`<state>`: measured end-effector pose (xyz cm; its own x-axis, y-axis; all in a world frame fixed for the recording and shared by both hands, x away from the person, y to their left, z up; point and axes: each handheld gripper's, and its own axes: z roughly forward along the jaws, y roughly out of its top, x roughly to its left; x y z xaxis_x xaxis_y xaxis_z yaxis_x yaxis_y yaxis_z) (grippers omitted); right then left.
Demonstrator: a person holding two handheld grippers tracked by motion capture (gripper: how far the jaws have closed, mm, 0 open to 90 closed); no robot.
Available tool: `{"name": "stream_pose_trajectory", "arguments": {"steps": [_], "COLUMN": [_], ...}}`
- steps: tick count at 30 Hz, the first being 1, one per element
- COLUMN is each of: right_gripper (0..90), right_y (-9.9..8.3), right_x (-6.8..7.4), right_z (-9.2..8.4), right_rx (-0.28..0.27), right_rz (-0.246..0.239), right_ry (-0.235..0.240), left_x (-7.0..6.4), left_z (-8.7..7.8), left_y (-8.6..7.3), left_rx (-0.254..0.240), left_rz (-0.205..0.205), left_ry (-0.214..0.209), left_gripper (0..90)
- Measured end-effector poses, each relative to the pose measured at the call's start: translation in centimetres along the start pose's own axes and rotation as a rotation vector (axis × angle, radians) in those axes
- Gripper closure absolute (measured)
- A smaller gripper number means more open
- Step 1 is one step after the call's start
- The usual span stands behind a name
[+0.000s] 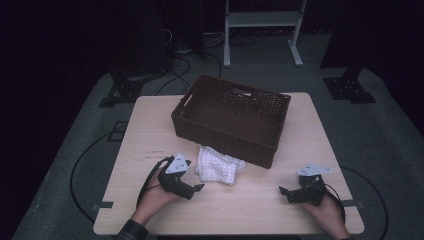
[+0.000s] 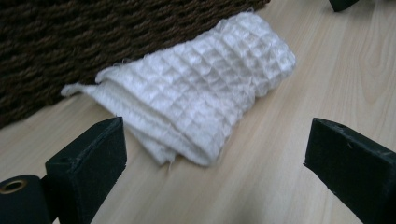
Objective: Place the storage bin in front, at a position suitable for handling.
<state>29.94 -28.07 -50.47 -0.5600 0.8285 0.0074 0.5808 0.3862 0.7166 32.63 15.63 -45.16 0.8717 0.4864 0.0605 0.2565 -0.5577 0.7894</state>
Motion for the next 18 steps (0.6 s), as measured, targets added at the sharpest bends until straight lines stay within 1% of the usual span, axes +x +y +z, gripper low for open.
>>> {"name": "stream_pose_trajectory", "arguments": {"steps": [2, 4, 6, 9, 12, 13, 14, 15, 18], "right_gripper": [3.2, 3.2, 3.2, 3.2, 3.2, 3.2, 3.2, 3.2, 3.2], "right_y": [0.0, 0.0, 0.0, 0.0, 0.0, 0.0, 0.0, 0.0, 0.0], "right_x": [0.0, 0.0, 0.0, 0.0, 0.0, 0.0, 0.0, 0.0, 0.0], "right_z": [0.0, 0.0, 0.0, 0.0, 0.0, 0.0, 0.0, 0.0, 0.0], "right_rx": [0.001, 0.001, 0.001, 0.001, 0.001, 0.001, 0.001, 0.001, 0.000], "right_rz": [0.002, 0.002, 0.001, 0.002, 0.001, 0.001, 0.001, 0.001, 0.001], "right_ry": [0.000, 0.000, 0.000, 0.000, 0.000, 0.000, 0.000, 0.000, 0.000], "left_x": [0.1, 0.2, 0.3, 0.5, 0.8, 0.9, 1.1, 1.1, 1.5], "left_z": [0.6, 0.8, 1.2, 1.8, 2.4, 2.6, 3.0, 3.0, 3.9], "left_y": [0.6, 0.9, 1.4, 2.1, 2.8, 3.0, 3.3, 3.3, 3.9], "left_rx": [-0.011, -0.014, -0.013, -0.028, -0.022, -0.022, -0.028, -0.028, -0.017], "left_rz": [0.005, 0.004, 0.018, 0.024, 0.035, 0.041, 0.040, 0.040, 0.055], "left_ry": [-0.008, -0.013, -0.021, -0.028, -0.047, -0.046, -0.054, -0.054, -0.061], "left_gripper": [4.6, 3.8, 3.7, 3.4, 2.5, 2.5, 2.5, 2.5, 2.5]}}
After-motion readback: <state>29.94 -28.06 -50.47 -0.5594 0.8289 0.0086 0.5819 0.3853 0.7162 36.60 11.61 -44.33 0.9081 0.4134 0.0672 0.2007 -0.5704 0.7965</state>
